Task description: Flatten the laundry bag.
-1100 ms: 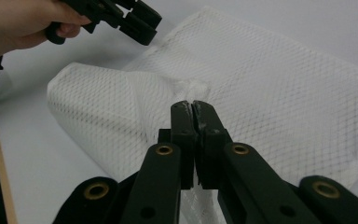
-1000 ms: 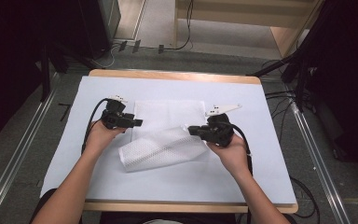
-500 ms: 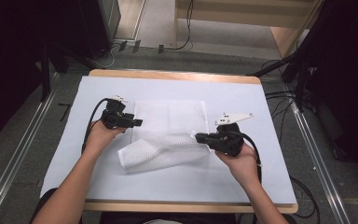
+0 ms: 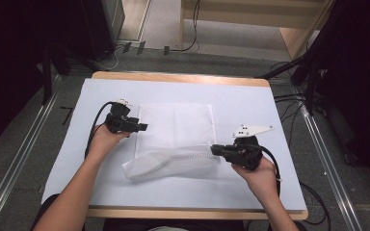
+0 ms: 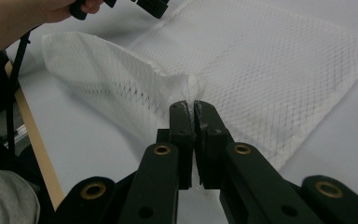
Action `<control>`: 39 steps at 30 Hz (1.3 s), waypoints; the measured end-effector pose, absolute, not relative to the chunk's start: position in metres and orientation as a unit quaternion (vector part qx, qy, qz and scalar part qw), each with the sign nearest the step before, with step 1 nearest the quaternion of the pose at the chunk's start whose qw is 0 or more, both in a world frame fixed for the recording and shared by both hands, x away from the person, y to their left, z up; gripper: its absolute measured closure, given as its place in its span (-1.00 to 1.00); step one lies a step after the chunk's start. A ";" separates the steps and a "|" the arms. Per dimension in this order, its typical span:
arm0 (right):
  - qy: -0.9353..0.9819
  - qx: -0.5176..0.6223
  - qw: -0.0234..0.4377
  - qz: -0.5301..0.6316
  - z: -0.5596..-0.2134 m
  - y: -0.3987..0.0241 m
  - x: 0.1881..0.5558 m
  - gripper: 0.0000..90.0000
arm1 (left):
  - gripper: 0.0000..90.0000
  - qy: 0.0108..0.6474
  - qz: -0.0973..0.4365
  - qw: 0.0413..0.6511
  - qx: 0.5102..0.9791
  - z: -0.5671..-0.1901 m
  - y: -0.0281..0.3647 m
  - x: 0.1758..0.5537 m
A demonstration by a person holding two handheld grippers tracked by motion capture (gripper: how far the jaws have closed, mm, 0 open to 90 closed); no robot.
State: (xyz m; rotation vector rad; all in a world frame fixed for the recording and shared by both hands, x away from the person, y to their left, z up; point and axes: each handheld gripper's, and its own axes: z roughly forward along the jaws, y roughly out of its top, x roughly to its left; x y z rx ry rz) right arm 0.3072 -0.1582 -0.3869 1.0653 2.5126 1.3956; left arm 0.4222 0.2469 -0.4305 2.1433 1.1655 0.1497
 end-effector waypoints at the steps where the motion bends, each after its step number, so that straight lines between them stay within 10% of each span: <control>1: 0.819 0.347 0.038 0.455 -0.387 -0.158 0.307 0.96 | 0.02 0.448 0.058 0.342 0.824 -0.430 0.247 0.422; 39: 0.801 0.376 0.055 0.463 -0.404 -0.182 0.320 0.52 | 0.01 0.450 0.058 0.333 0.827 -0.432 0.246 0.420</control>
